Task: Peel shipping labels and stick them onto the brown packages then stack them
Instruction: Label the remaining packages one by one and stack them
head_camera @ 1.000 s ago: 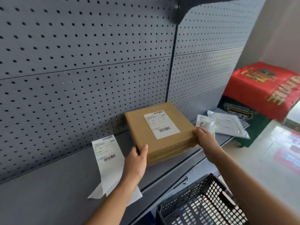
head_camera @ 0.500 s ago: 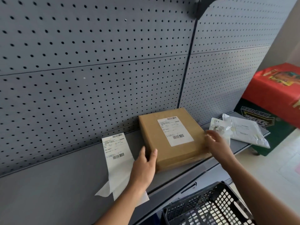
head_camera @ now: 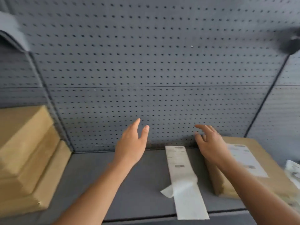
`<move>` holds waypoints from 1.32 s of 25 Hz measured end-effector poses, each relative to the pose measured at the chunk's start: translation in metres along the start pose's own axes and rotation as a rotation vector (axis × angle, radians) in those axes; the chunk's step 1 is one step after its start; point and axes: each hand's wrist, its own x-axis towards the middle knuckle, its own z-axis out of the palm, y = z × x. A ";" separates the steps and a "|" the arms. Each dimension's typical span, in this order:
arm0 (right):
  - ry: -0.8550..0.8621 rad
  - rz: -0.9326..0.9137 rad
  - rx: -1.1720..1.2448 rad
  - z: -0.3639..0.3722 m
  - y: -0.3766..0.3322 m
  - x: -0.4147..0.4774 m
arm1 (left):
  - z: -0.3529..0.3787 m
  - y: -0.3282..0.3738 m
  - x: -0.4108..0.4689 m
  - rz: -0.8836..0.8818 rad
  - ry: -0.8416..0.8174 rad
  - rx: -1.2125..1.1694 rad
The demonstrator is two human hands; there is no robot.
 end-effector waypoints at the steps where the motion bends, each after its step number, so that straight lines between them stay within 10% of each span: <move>1: -0.019 -0.049 0.014 0.010 -0.024 0.004 | -0.023 -0.010 -0.001 -0.011 0.044 0.036; 23: -0.433 -0.410 0.332 0.196 -0.400 -0.044 | -0.363 -0.246 -0.078 -0.442 0.527 0.441; 33: -0.800 0.078 0.846 0.248 -0.441 -0.066 | -0.390 -0.316 -0.085 -0.742 0.523 -0.613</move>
